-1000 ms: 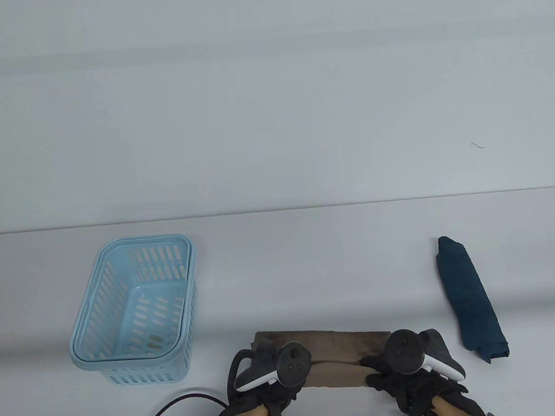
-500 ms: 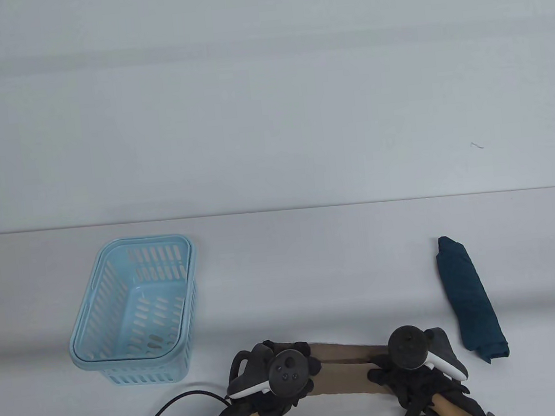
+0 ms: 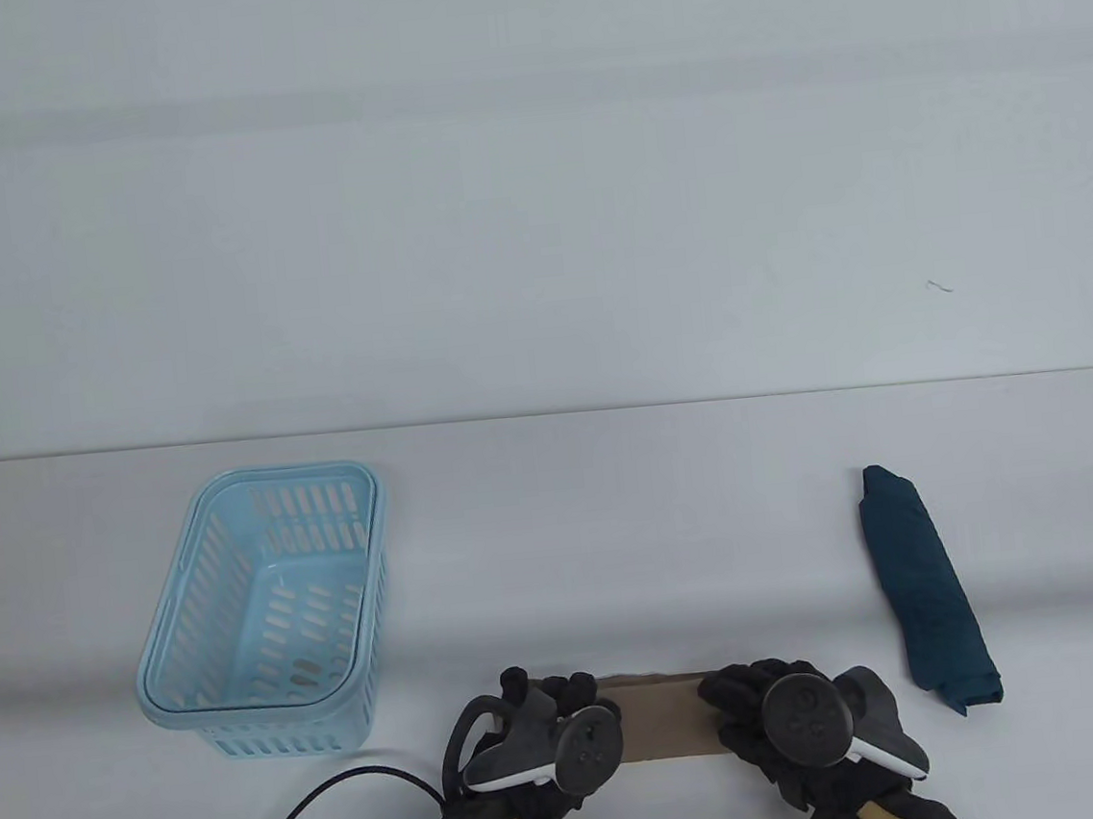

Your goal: Roll shorts into tight roll

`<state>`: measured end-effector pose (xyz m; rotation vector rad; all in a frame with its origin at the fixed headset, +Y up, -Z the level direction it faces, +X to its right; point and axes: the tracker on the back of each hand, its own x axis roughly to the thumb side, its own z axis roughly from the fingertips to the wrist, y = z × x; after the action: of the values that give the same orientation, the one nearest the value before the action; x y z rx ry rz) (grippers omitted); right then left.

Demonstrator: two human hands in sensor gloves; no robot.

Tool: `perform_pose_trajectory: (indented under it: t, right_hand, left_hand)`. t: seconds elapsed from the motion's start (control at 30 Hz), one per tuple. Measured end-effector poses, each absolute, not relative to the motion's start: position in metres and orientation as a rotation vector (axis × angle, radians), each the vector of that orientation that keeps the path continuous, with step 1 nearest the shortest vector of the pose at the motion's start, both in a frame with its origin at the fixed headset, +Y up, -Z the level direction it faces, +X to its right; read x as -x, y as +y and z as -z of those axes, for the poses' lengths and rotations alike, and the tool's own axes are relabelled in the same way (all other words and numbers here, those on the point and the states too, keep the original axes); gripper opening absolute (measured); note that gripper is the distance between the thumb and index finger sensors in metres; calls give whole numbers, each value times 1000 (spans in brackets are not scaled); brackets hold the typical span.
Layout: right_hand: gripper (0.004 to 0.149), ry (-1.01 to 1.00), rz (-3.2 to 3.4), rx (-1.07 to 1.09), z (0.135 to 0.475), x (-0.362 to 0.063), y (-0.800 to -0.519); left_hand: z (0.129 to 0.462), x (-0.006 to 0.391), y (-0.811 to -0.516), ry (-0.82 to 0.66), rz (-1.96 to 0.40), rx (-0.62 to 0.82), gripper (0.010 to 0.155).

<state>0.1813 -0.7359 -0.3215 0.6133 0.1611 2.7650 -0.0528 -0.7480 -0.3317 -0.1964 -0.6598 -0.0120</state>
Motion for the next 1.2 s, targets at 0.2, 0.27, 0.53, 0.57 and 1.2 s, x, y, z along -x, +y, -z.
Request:
perform_pose_trajectory:
  t: [0.2,0.27,0.53,0.57,1.2]
  right_hand:
    - [59,359,-2885,-634,326,-176,-756]
    - [61,446,-2890,-612,328,-175,-764]
    - [60,468,-2918,-580,333,-175,-772]
    - [60,463,-2930,-580,333,-174,-772]
    - [61,404,-3253,-241,356,-172,-768]
  left_hand:
    - [331,44,-760,-643,133,199,64]
    - [332,40,-767,-632,179,217,66]
    - [340,50,-757,-618,34,231,66]
    - [340,52,-755,-608,12,221,64]
    - [341,89,-720,-521,-72,70,61]
